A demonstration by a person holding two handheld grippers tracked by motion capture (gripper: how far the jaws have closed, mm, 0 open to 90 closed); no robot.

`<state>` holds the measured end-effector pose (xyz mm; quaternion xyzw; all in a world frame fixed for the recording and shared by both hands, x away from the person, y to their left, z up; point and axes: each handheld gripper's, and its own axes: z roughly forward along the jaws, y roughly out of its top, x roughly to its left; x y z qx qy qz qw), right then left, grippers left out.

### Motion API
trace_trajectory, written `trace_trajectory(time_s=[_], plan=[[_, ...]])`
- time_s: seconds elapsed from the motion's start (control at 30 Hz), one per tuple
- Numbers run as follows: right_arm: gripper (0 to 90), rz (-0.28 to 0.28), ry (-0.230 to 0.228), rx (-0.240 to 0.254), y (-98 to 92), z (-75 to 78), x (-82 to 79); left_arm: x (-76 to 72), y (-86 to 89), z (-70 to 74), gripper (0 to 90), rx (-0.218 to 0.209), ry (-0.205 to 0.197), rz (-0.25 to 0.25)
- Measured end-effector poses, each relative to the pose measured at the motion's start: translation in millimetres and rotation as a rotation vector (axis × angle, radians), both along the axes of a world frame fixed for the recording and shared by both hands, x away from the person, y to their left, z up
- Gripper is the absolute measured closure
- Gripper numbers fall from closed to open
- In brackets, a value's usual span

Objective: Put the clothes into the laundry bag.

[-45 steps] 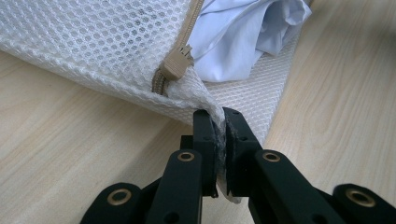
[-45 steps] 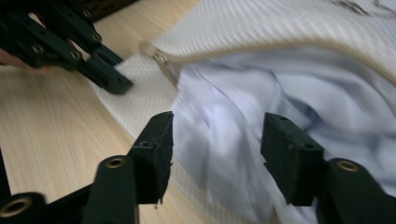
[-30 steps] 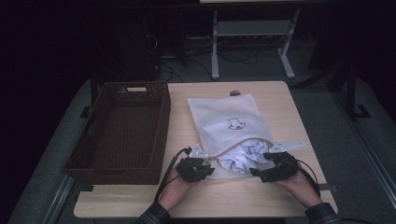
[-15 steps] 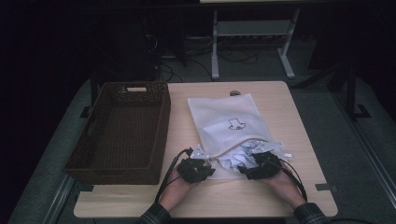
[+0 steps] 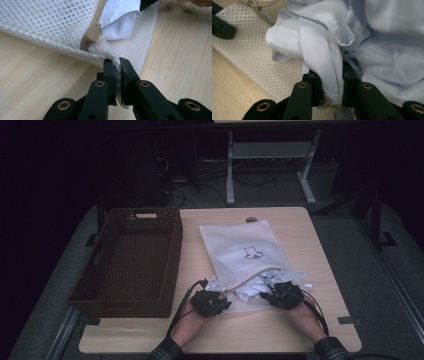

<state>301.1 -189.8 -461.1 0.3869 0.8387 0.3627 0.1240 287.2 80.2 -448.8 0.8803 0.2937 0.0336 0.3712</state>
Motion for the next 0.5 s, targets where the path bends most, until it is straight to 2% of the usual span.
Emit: trace_trajectory(time_s=[0.2, 0.5], plan=[[75.5, -0.015, -0.009, 0.021, 2.8, 3.8, 4.8, -0.7, -2.4, -0.6, 84.9, 0.0, 0.003, -0.012], [75.8, -0.029, -0.024, 0.016, 7.4, 8.2, 13.1, -1.0, -2.1, -0.1, 84.9, -0.002, 0.004, -0.017]])
